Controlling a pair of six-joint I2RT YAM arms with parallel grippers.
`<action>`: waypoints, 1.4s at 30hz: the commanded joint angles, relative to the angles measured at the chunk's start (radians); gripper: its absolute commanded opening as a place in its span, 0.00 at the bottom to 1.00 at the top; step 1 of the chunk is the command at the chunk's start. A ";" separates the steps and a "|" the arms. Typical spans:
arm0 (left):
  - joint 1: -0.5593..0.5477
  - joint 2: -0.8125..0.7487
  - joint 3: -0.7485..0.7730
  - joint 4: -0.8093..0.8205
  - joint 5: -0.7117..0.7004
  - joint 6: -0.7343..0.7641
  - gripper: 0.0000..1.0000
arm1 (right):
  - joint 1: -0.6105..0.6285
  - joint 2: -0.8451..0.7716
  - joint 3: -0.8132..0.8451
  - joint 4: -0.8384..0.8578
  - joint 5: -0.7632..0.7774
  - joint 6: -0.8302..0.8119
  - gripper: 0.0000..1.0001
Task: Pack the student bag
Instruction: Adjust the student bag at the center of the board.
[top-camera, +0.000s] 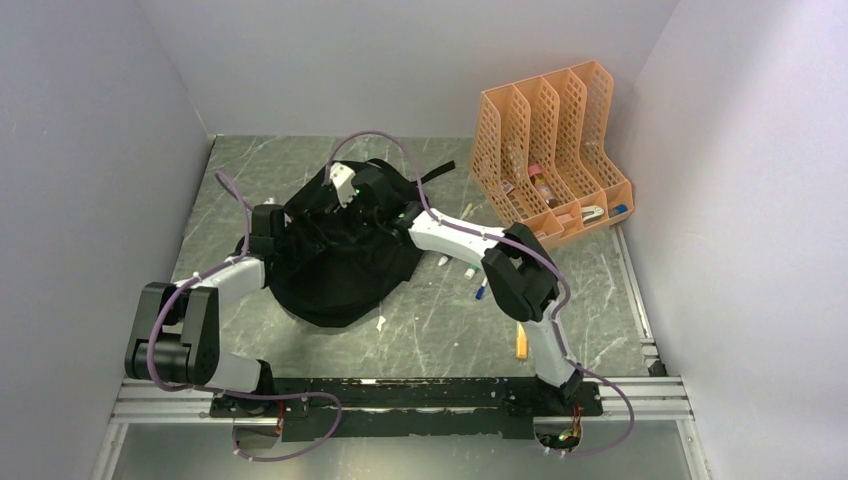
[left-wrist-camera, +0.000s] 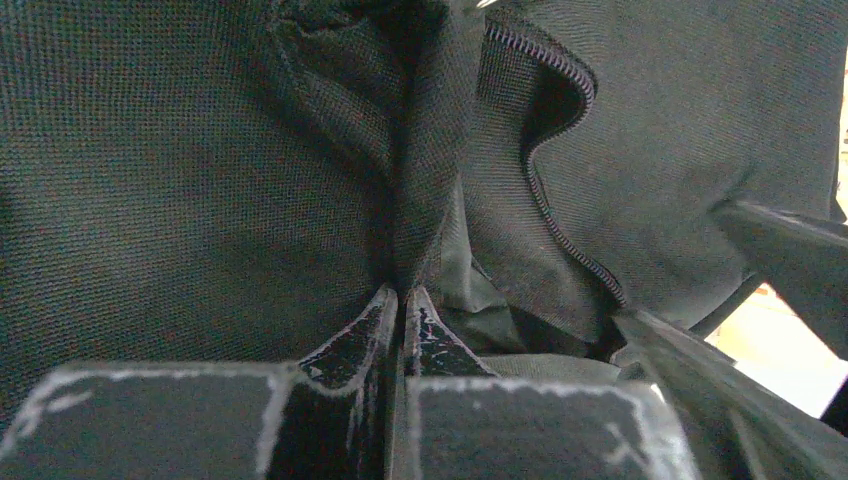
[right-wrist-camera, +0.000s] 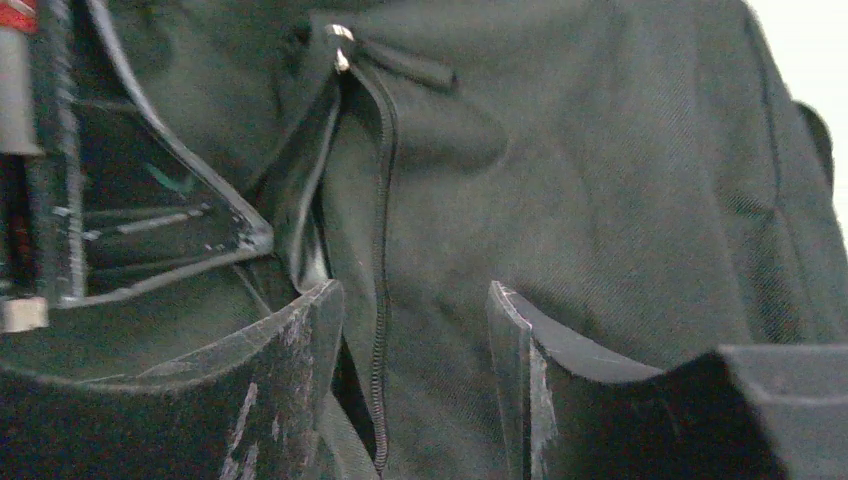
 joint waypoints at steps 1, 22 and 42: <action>-0.002 -0.011 -0.028 -0.041 0.018 0.024 0.05 | -0.002 -0.067 -0.029 0.133 -0.071 -0.002 0.59; -0.002 -0.026 -0.046 -0.050 0.020 0.029 0.05 | 0.014 0.023 0.013 0.007 -0.005 -0.222 0.58; -0.002 -0.007 -0.035 -0.049 0.037 0.027 0.05 | 0.058 0.016 -0.014 0.147 0.358 -0.226 0.36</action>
